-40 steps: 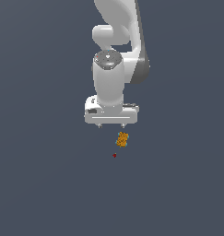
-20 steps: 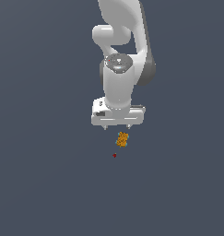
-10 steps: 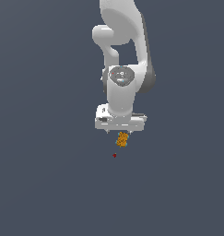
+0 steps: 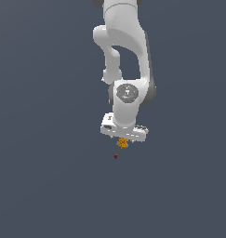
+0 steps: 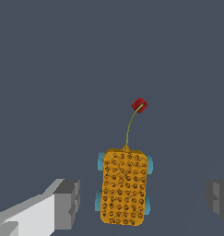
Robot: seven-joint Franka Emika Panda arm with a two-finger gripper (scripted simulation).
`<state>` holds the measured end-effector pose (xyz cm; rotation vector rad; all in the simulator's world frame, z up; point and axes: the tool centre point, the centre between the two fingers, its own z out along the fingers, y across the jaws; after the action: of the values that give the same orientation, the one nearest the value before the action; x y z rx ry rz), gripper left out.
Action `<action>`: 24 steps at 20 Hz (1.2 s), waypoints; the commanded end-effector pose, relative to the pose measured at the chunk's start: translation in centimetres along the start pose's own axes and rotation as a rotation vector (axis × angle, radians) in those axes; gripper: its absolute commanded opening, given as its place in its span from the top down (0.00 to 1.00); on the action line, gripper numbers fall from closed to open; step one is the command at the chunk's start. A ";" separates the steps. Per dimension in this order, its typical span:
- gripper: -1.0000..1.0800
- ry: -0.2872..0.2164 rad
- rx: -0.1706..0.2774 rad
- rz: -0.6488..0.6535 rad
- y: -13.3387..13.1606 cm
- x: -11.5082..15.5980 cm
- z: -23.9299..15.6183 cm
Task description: Pick up the object and move it to a goal position.
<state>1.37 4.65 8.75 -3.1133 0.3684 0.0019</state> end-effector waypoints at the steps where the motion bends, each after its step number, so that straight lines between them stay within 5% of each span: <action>1: 0.04 0.001 -0.002 0.032 -0.2 -0.1 1.0; 24: 0.04 0.002 -0.006 0.070 -0.4 -0.3 6.9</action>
<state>1.11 5.12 2.37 -3.1054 0.4774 0.0021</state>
